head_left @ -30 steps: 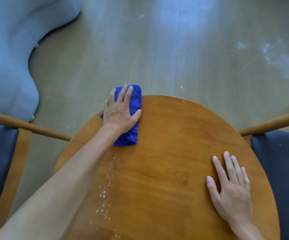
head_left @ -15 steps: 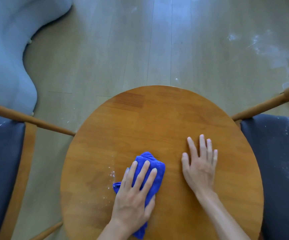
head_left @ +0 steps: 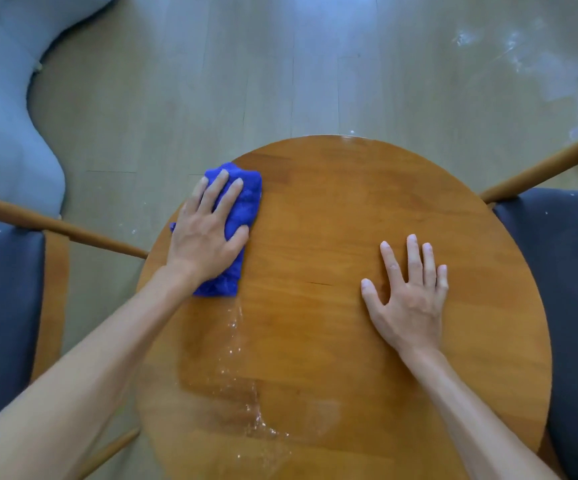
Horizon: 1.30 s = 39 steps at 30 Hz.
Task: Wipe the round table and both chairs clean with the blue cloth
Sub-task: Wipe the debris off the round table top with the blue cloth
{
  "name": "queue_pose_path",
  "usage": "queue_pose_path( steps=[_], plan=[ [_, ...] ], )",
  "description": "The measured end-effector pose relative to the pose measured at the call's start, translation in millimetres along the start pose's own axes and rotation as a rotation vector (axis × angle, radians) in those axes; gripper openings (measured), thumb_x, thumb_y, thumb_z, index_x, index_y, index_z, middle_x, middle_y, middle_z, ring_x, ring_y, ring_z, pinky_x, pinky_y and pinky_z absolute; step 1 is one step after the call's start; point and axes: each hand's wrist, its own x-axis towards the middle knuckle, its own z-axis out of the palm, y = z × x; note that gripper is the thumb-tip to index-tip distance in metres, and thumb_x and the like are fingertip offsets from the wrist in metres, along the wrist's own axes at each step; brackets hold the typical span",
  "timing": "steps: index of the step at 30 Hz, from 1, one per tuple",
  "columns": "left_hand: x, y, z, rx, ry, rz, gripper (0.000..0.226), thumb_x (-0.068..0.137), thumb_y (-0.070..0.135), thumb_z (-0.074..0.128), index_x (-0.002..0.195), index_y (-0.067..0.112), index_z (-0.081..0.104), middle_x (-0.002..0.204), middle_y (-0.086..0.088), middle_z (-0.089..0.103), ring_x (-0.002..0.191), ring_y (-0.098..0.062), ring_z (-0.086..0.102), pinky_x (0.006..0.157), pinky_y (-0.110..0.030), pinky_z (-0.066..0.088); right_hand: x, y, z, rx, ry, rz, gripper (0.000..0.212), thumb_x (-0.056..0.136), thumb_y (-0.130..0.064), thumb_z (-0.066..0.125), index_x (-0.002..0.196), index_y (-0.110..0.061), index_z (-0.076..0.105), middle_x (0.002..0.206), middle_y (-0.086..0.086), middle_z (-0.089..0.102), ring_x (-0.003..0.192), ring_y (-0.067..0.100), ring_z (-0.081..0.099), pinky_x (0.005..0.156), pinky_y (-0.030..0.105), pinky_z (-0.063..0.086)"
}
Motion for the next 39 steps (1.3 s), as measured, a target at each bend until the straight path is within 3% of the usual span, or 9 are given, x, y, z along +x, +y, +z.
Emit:
queue_pose_path(
  steps=[9, 14, 18, 21, 25, 29, 32, 36, 39],
  plan=[
    [-249, 83, 25, -0.061, -0.058, 0.222, 0.070, 0.077, 0.034, 0.063, 0.142, 0.017, 0.043, 0.150, -0.009, 0.040, 0.140, -0.036, 0.032, 0.101, -0.054, 0.040, -3, -1, -4, 0.031, -0.015, -0.008, 0.069, 0.086, -0.058, 0.029, 0.145, -0.024, 0.039, 0.158, 0.011, 0.020, 0.147, 0.030, 0.011, 0.117, 0.054, 0.007],
    [-175, 38, 4, -0.058, -0.082, 0.339, 0.062, 0.082, 0.036, 0.059, 0.140, 0.015, 0.049, 0.150, -0.010, 0.039, 0.140, -0.036, 0.032, 0.107, -0.052, 0.036, -5, 0, -4, 0.047, -0.009, -0.011, 0.070, 0.085, -0.058, 0.028, 0.146, -0.024, 0.039, 0.158, 0.011, 0.020, 0.147, 0.029, 0.011, 0.118, 0.053, 0.006],
    [-59, -31, -16, 0.001, 0.010, 0.008, 0.064, 0.085, 0.040, 0.049, 0.143, 0.013, 0.044, 0.152, -0.008, 0.035, 0.142, -0.033, 0.029, 0.118, -0.038, 0.021, -4, 3, 1, 0.044, 0.026, -0.010, 0.069, 0.086, -0.058, 0.030, 0.145, -0.024, 0.039, 0.158, 0.011, 0.021, 0.147, 0.028, 0.011, 0.118, 0.053, 0.007],
    [-41, -52, -11, -0.034, 0.003, -0.077, 0.065, 0.088, 0.033, 0.056, 0.148, 0.020, 0.034, 0.157, 0.000, 0.025, 0.146, -0.025, 0.017, 0.118, -0.027, 0.008, -3, 4, 4, 0.047, 0.040, -0.014, 0.068, 0.086, -0.057, 0.031, 0.145, -0.025, 0.039, 0.158, 0.010, 0.021, 0.147, 0.028, 0.012, 0.117, 0.052, 0.007],
    [-111, -17, -11, -0.062, 0.011, -0.017, 0.066, 0.085, 0.040, 0.046, 0.145, 0.015, 0.040, 0.155, -0.003, 0.030, 0.144, -0.028, 0.022, 0.119, -0.034, 0.015, -4, 1, 2, 0.042, 0.033, -0.009, 0.069, 0.086, -0.056, 0.031, 0.146, -0.024, 0.038, 0.158, 0.011, 0.020, 0.147, 0.029, 0.011, 0.117, 0.052, 0.006],
    [-227, 60, 8, -0.131, -0.007, 0.043, 0.065, 0.082, 0.034, 0.057, 0.143, 0.015, 0.044, 0.154, -0.006, 0.034, 0.144, -0.032, 0.024, 0.111, -0.053, 0.031, -4, 1, -1, 0.037, 0.009, -0.004, 0.066, 0.088, -0.054, 0.034, 0.147, -0.025, 0.035, 0.159, 0.011, 0.017, 0.147, 0.029, 0.009, 0.118, 0.052, 0.004],
    [-284, 130, 35, -0.165, -0.038, 0.162, 0.069, 0.078, 0.033, 0.063, 0.143, 0.019, 0.044, 0.154, -0.005, 0.035, 0.142, -0.035, 0.027, 0.106, -0.056, 0.035, -4, 1, -3, 0.031, -0.011, -0.007, 0.062, 0.092, -0.050, 0.043, 0.148, -0.025, 0.034, 0.160, 0.010, 0.015, 0.147, 0.029, 0.008, 0.118, 0.052, 0.004],
    [-249, 153, 42, -0.184, -0.104, 0.304, 0.066, 0.079, 0.035, 0.063, 0.142, 0.021, 0.047, 0.152, -0.005, 0.038, 0.141, -0.032, 0.032, 0.105, -0.053, 0.038, -2, 6, -10, 0.080, -0.097, -0.024, 0.061, 0.092, -0.047, 0.049, 0.148, -0.028, 0.033, 0.161, 0.006, 0.012, 0.148, 0.024, 0.003, 0.119, 0.046, 0.000],
    [-176, 127, 34, -0.082, -0.032, 0.245, 0.060, 0.083, 0.035, 0.058, 0.139, 0.014, 0.050, 0.149, -0.010, 0.041, 0.138, -0.036, 0.035, 0.110, -0.051, 0.035, -17, 25, -21, 0.154, -0.134, -0.109, 0.054, 0.092, -0.039, 0.052, 0.143, -0.025, 0.042, 0.159, 0.002, 0.019, 0.148, 0.020, 0.008, 0.119, 0.042, 0.004]
  ],
)
